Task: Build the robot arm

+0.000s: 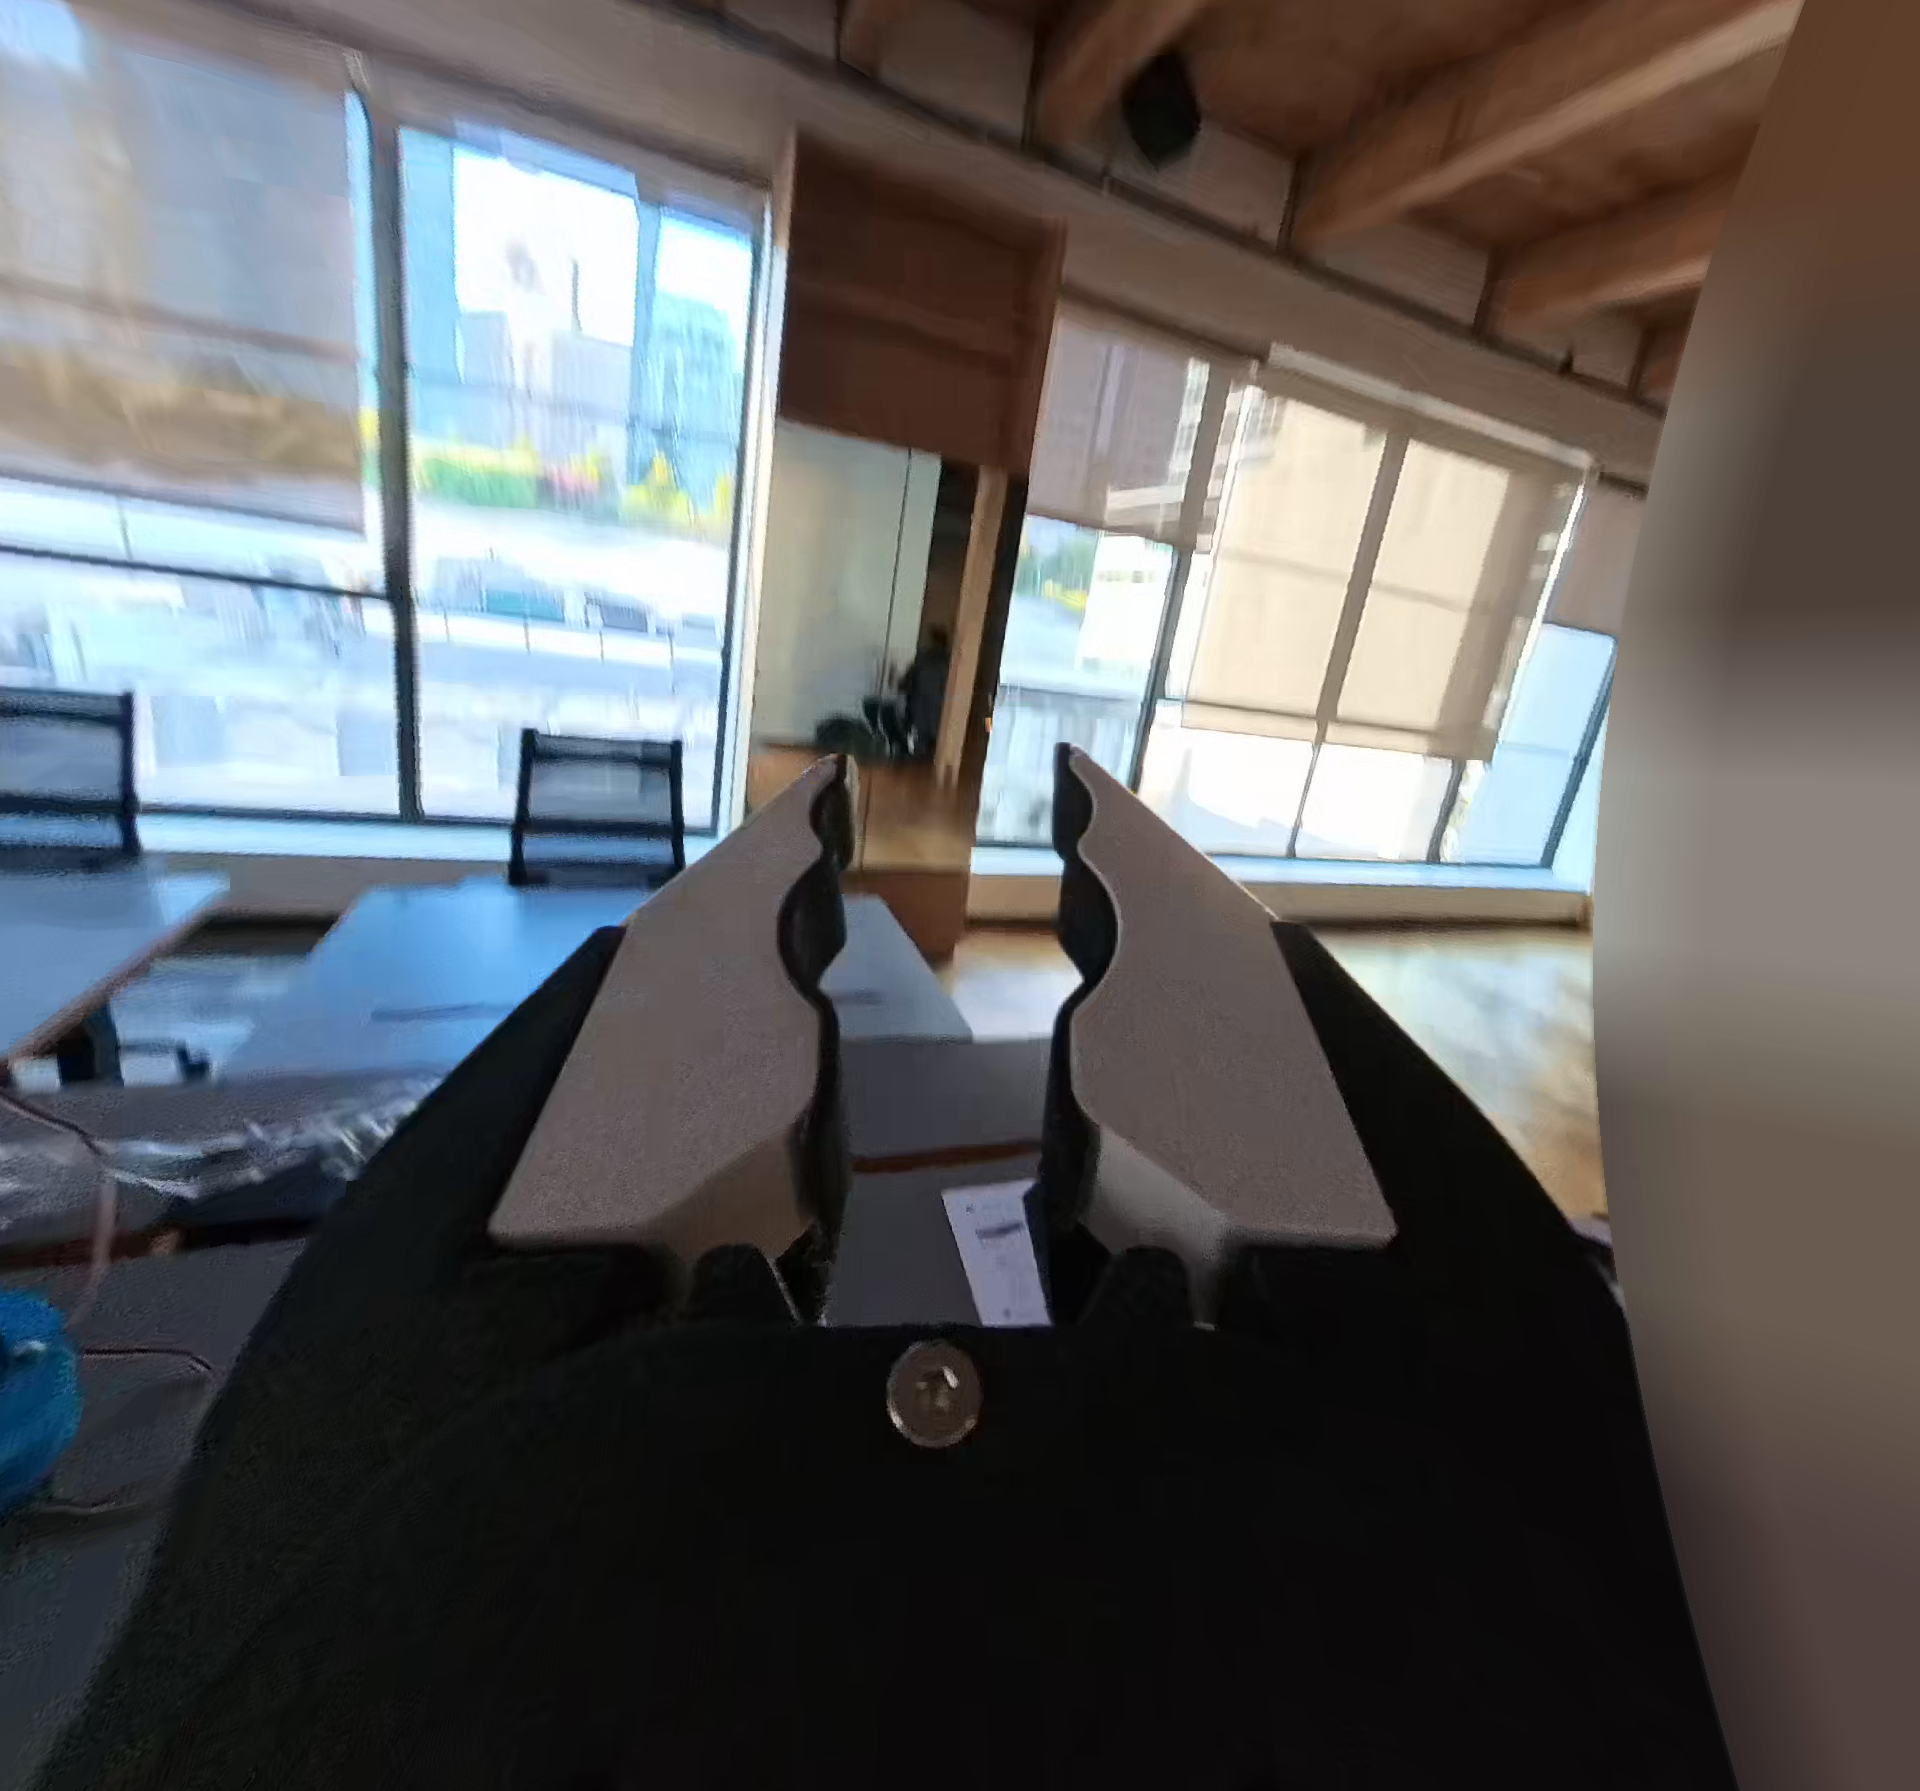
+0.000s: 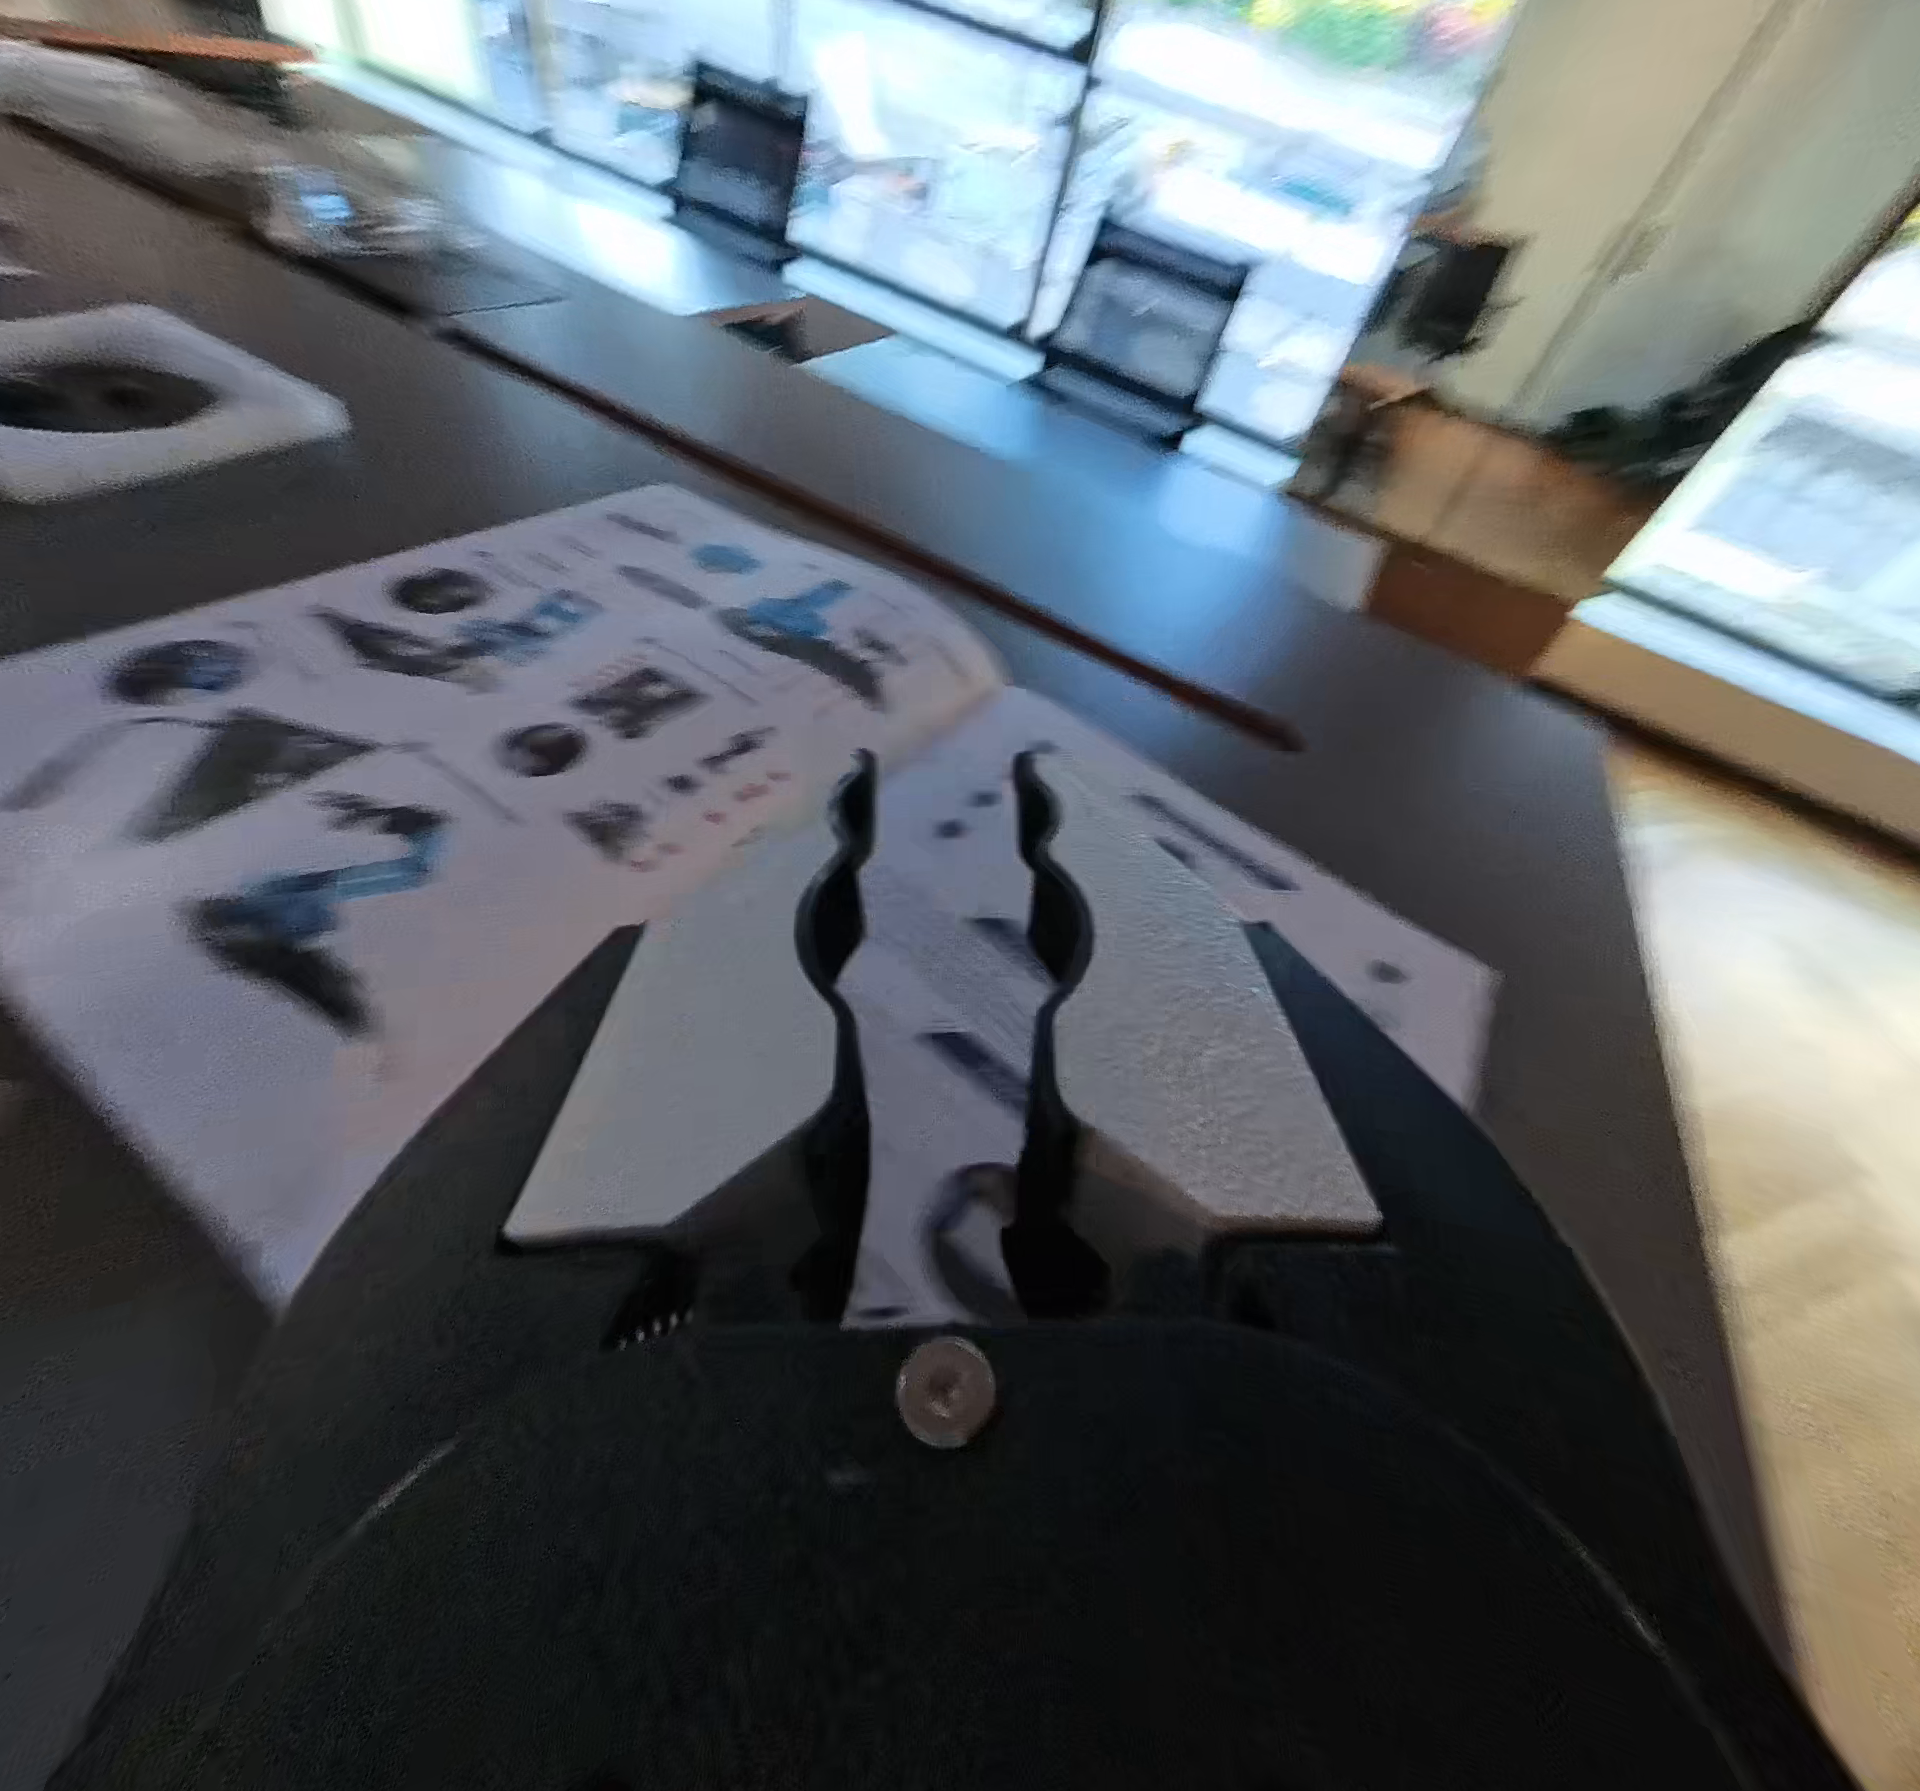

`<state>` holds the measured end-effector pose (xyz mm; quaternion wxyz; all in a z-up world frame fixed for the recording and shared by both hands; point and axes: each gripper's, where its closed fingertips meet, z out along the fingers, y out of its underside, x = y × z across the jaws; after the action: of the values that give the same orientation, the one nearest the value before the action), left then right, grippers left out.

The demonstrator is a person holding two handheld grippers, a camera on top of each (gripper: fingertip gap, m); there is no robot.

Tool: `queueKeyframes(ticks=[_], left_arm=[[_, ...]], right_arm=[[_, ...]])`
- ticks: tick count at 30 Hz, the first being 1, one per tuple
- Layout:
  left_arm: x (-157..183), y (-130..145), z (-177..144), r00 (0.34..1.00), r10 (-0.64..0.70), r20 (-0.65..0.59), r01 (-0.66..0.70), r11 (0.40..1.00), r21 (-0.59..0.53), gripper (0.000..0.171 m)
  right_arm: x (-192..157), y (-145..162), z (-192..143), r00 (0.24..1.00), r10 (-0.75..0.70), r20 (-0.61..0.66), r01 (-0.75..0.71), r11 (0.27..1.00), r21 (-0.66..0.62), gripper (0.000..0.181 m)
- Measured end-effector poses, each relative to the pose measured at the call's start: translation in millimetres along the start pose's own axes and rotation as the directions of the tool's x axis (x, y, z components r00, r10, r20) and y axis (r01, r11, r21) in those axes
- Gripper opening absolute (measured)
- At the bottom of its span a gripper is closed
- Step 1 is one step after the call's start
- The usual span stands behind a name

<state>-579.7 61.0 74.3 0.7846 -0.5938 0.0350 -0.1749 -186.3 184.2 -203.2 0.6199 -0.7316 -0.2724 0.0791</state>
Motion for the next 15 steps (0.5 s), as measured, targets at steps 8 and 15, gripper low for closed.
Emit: queueKeyframes(ticks=[8, 15], left_arm=[[-49, -12, -187, 0.954, 0.232, 0.189, -0.189, 0.957, -0.221, 0.038], [-114, -2, -348, 0.941, 0.218, 0.257, -0.1, 0.909, -0.405, 0.034]], right_arm=[[-175, -32, 1, 0.876, 0.078, 0.475, 0.002, 0.986, -0.166, 0.031], [-308, -83, 82, 0.759, -0.032, 0.651, 0.197, 0.963, -0.183, 0.007]])
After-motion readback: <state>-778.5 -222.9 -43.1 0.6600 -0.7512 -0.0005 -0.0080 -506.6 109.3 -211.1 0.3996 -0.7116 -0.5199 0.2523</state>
